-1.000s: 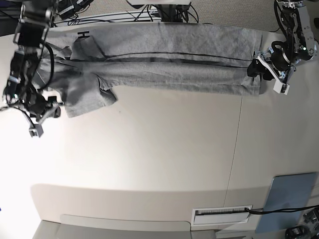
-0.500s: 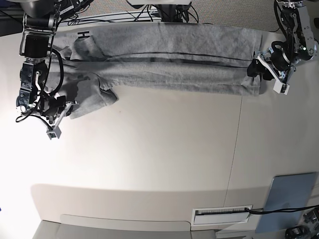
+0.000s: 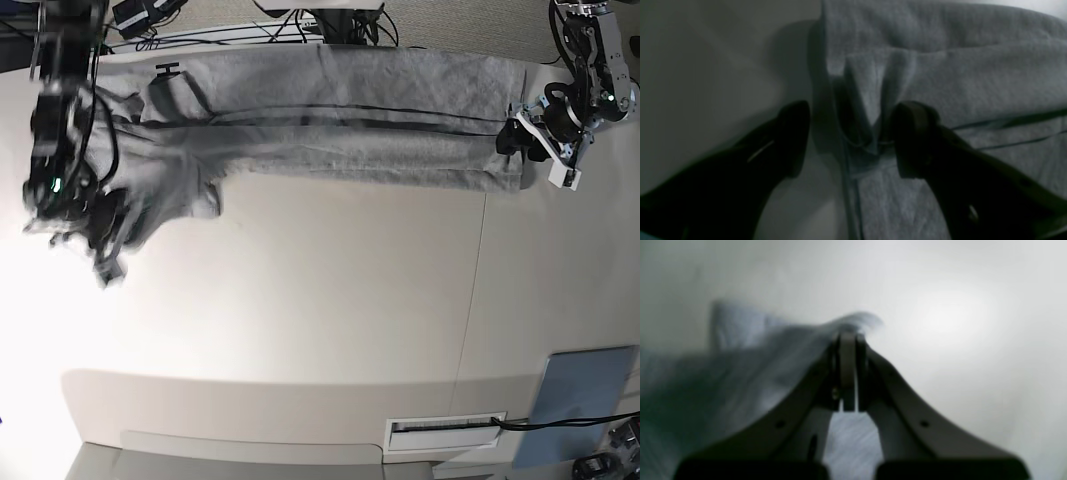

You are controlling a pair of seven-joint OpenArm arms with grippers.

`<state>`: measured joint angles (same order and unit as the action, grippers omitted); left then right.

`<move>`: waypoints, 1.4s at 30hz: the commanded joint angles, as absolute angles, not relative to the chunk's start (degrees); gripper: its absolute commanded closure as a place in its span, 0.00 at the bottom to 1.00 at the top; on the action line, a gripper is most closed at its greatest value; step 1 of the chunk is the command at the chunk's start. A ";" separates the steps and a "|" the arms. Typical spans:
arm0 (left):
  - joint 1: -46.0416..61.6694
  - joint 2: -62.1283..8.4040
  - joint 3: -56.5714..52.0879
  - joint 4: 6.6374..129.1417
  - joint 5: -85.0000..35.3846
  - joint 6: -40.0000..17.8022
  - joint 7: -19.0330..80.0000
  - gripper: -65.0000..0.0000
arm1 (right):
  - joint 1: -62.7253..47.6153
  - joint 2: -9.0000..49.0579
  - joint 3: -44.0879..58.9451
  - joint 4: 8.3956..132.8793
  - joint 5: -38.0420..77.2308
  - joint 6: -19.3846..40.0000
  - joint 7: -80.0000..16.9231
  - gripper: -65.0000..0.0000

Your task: Fold the T-shirt properly

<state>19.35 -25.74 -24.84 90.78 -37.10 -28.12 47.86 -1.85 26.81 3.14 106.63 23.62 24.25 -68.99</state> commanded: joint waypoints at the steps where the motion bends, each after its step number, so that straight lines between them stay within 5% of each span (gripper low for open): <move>1: 19.07 -26.81 -25.32 91.68 -37.74 -28.12 47.18 0.38 | -3.40 27.79 3.55 111.20 23.94 24.32 -67.96 1.00; 8: 19.07 -26.81 -25.32 91.68 -37.74 -28.12 47.18 0.38 | -22.35 27.77 3.53 133.58 22.63 24.14 -67.96 1.00; 15: 19.07 -26.83 -25.32 91.68 -37.47 -28.12 47.20 0.38 | -33.76 27.77 3.36 135.00 24.01 24.23 -69.10 1.00; 36: 19.07 -26.81 -25.32 91.68 -37.32 -28.14 47.18 0.38 | -36.51 27.79 3.38 135.00 36.42 28.01 -75.44 1.00; 42: 19.07 -26.81 -25.32 91.68 -37.32 -28.14 47.18 0.38 | -36.49 27.79 3.38 135.00 36.45 28.88 -74.76 0.66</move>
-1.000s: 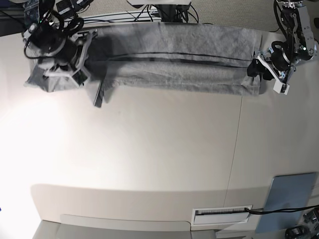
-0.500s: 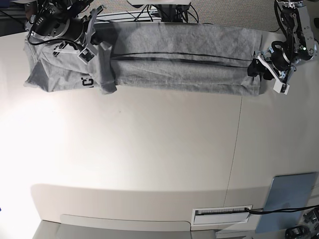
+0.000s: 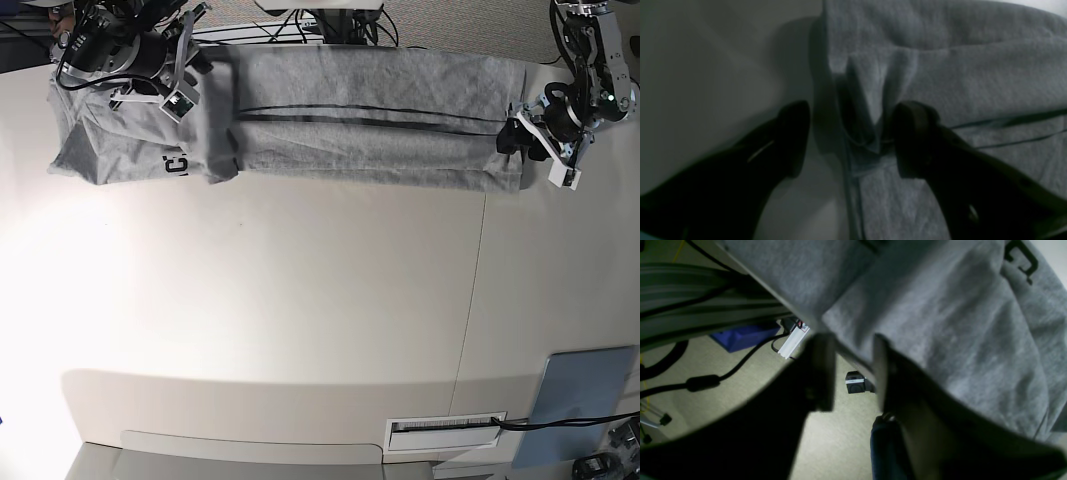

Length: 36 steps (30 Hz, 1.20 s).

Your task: Fold the T-shirt properly

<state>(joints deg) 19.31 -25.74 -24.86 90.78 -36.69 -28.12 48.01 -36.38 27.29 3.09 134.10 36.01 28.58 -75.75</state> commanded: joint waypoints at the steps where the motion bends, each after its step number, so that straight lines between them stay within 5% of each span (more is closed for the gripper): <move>1: 19.07 -26.81 -25.32 91.68 -37.32 -28.14 47.20 0.38 | -36.49 27.79 3.38 135.00 36.45 28.88 -74.63 0.64; 17: 19.07 -26.79 -25.32 88.62 -38.63 -25.61 50.94 0.38 | -32.51 27.77 3.49 135.00 19.16 26.55 -64.05 0.64; 24: 19.05 -26.81 -25.32 85.45 -49.01 -32.49 60.60 0.40 | -32.51 27.77 3.49 135.00 19.16 26.55 -62.50 0.64; 27: 19.05 -26.83 -25.32 85.45 -53.25 -32.93 60.18 0.54 | -32.51 27.77 3.49 135.00 19.11 26.55 -62.50 0.64; 32: 19.03 -26.87 -25.32 85.45 -51.81 -29.39 52.56 0.96 | -32.53 27.77 3.49 135.00 16.69 26.55 -62.54 0.64; 36: 19.03 -26.96 -25.32 85.47 -49.67 -29.43 50.65 1.00 | -32.53 27.77 3.49 135.00 13.06 26.13 -62.28 0.64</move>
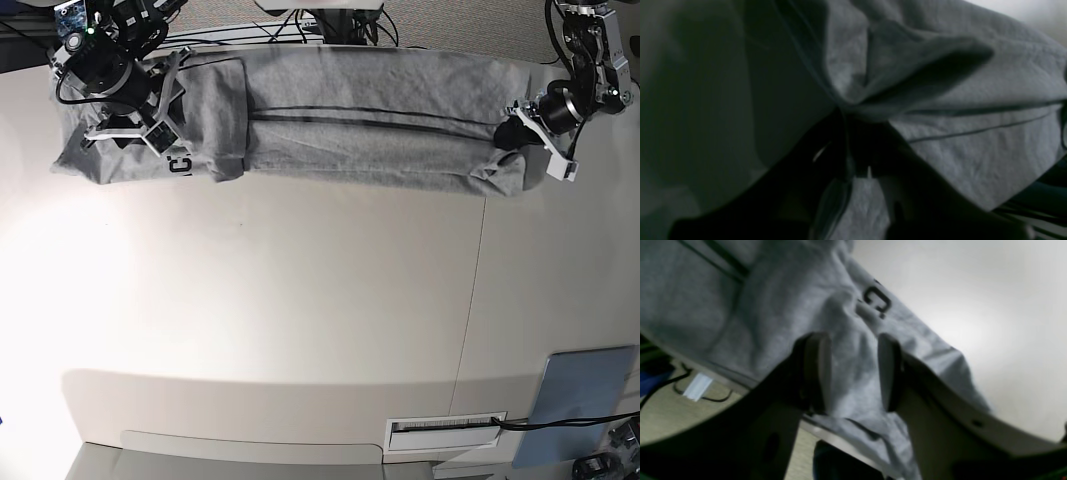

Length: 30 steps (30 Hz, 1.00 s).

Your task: Fold the T-shirt properly

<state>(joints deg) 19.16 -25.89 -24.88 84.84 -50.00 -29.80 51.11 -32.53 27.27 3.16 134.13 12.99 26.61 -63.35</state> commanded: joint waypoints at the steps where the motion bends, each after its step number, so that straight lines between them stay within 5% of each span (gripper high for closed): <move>1: 19.03 -27.09 -25.34 85.47 -49.58 -29.43 50.50 1.00 | -32.53 27.77 3.49 135.00 11.90 25.69 -61.95 0.64; 10: 19.07 -28.29 -32.82 88.73 -42.96 -25.47 49.71 1.00 | -32.49 27.79 3.49 134.13 1.39 21.34 -52.60 0.64; 19: 19.09 -25.23 -32.64 106.08 -48.29 -23.46 66.78 1.00 | -28.12 27.79 9.43 123.61 2.85 16.75 -47.88 0.64; 30: 22.55 -12.91 -15.42 118.34 -50.19 -19.59 64.05 1.00 | -26.35 27.79 15.77 123.63 8.58 17.10 -48.03 0.64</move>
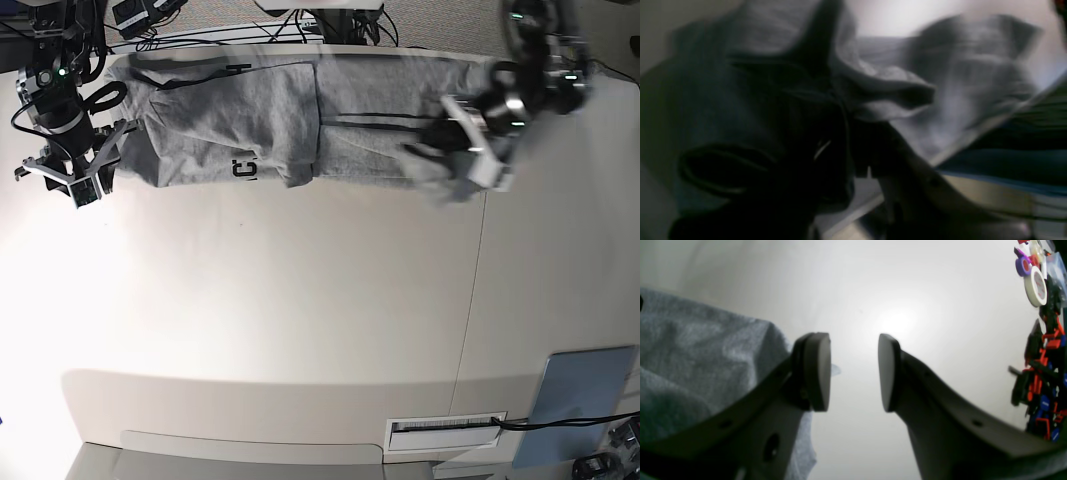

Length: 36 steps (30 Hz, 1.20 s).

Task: Fold the T-shirt properly
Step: 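Grasp the shirt end near the left gripper and fold it toward the middle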

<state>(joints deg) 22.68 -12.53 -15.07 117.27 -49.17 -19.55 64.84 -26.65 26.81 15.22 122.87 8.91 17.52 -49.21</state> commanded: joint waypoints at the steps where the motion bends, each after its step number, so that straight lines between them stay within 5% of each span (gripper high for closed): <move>1: 22.52 -11.90 -12.80 118.39 -49.52 -18.83 63.57 1.00 | -26.35 27.79 15.77 123.63 8.58 17.10 -48.03 0.64; 11: 19.29 -6.68 7.44 117.91 -34.04 -11.16 58.54 0.99 | -26.35 27.79 15.77 123.63 8.58 17.06 -49.19 0.64; 15: 19.05 -6.70 10.63 117.82 -34.87 -13.67 56.90 0.53 | -26.35 27.79 15.77 123.63 8.58 17.06 -49.71 0.64; 17: 18.85 -6.68 11.35 117.82 -38.15 -17.06 56.27 0.41 | -26.35 27.79 15.77 123.63 8.58 17.04 -49.76 0.64; 28: 18.00 -6.72 -0.60 117.93 -37.43 -23.81 63.72 0.40 | -26.35 27.77 15.77 123.61 8.56 17.04 -50.57 0.64; 36: 23.51 -6.81 -4.25 115.70 -28.84 -26.22 55.90 0.40 | -26.35 27.77 15.77 123.61 8.58 17.04 -50.74 0.64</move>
